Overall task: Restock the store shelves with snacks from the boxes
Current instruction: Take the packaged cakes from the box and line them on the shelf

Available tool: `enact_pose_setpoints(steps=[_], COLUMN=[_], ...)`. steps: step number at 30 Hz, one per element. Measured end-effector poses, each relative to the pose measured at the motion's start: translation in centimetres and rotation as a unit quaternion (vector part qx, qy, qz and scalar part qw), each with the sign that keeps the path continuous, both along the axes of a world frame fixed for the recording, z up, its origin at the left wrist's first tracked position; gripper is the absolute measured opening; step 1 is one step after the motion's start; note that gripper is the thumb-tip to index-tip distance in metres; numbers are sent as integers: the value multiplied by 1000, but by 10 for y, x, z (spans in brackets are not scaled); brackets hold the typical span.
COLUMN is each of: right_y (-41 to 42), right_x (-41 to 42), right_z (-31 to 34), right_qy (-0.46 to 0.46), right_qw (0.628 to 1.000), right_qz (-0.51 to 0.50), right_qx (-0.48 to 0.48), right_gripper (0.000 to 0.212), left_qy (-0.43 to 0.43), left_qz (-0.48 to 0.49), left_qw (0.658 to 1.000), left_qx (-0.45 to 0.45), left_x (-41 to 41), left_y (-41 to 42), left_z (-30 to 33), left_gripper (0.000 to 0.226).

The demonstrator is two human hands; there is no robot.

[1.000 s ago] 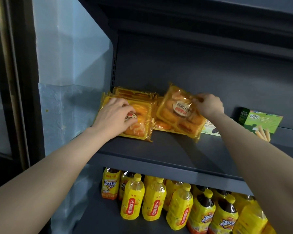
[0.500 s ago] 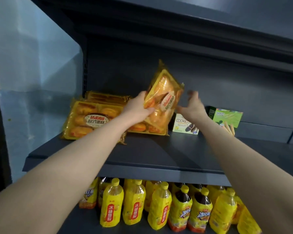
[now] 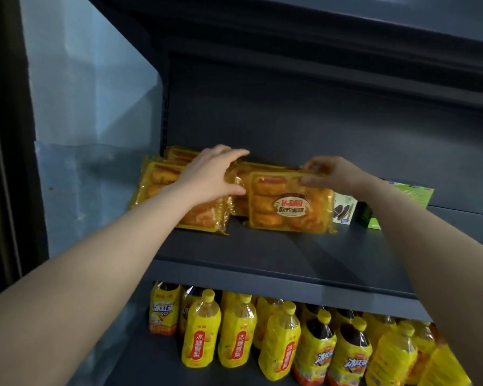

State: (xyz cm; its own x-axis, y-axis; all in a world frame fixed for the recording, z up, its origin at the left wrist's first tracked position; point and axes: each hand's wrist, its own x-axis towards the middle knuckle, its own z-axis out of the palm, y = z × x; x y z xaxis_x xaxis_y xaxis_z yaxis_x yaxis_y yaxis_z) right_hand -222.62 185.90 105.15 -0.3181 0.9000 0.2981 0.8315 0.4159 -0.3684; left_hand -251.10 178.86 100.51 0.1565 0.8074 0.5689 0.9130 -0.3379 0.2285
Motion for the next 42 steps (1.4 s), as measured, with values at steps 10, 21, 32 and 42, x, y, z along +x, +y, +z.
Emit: enact_pose_setpoints(steps=[10,21,32,42], right_y=[55,45,-68,-194], right_x=[-34,-40,42,175], right_z=[-45,-78,-110,-214], right_qy=[20,-123,-147,-124], right_qw=[997,962,930,918], right_qz=[-28,-84,-15,32], right_qx=[69,228,338,375], right_gripper=[31,42,44,37], left_qy=[193,162,61,34], left_qz=[153,170,234,201], left_qw=[966,970,966,974], left_qx=[-73,-53,87,96], left_x=[-50,-38,73,204], left_y=[-11,-22,-105,-203], left_z=[-40,-52,-81,-173], left_gripper=[111,101,55,42])
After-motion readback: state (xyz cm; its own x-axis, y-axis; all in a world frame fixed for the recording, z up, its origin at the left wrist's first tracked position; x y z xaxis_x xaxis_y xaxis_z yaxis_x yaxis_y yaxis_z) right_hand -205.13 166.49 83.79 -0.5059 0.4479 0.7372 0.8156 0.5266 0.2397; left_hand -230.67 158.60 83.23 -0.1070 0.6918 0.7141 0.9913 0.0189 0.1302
